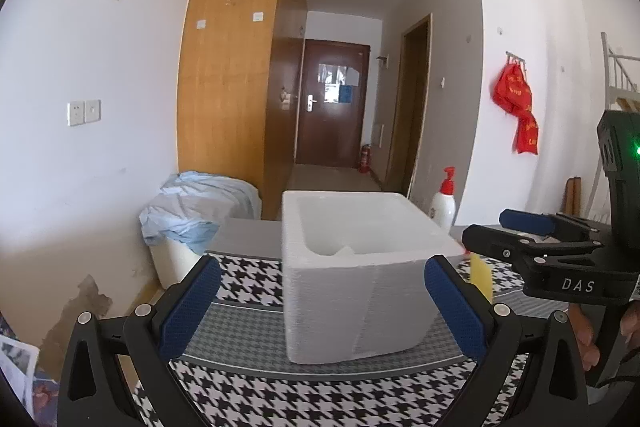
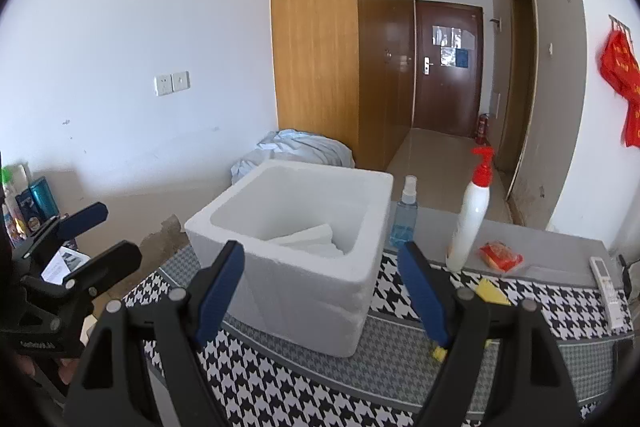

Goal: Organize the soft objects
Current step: 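Move both tools back toward the yellow sponge on the table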

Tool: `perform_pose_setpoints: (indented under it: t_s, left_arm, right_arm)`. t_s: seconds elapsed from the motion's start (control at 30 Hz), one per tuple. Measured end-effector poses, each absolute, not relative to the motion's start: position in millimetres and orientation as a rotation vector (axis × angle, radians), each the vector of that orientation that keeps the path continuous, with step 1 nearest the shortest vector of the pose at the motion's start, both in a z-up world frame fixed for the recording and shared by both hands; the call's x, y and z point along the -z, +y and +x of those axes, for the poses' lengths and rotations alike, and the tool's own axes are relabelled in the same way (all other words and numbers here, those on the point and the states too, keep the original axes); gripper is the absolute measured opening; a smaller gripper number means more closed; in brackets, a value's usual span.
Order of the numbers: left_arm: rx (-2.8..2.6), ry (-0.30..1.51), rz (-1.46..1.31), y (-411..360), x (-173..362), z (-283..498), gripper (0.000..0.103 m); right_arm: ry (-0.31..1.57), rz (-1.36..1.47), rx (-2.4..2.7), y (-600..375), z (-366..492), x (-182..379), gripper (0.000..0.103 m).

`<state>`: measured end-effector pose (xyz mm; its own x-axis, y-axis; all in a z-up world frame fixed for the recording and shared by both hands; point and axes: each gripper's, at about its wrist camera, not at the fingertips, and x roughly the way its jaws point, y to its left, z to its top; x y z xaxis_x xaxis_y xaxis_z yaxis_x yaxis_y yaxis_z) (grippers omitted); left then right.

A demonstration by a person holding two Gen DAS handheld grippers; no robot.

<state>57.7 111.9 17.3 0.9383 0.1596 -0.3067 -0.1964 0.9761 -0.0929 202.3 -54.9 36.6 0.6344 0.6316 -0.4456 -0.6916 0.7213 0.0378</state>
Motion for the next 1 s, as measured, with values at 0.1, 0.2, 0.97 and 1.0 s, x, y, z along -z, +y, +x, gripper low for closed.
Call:
perform_pose_setpoints:
  t_s: [0.1, 0.2, 0.97, 1.0]
  left_arm:
    - [-0.188, 0.292, -0.118, 105, -17, 56, 0.102]
    - [-0.180, 0.288, -0.115, 97, -15, 57, 0.102]
    - [-0.055, 0.284, -0.095, 37, -7, 59, 0.102]
    - [-0.048, 0.283, -0.094, 34, -6, 59, 0.102]
  right_arm:
    - [0.447, -0.141, -0.757, -66, 199, -35, 0.082]
    - [0.429, -0.150, -0.743, -76, 195, -34, 0.082]
    - [0.427, -0.110, -0.674, -154, 185, -15, 0.082]
    - [0.428, -0.105, -0.671, -157, 185, -14, 0.082]
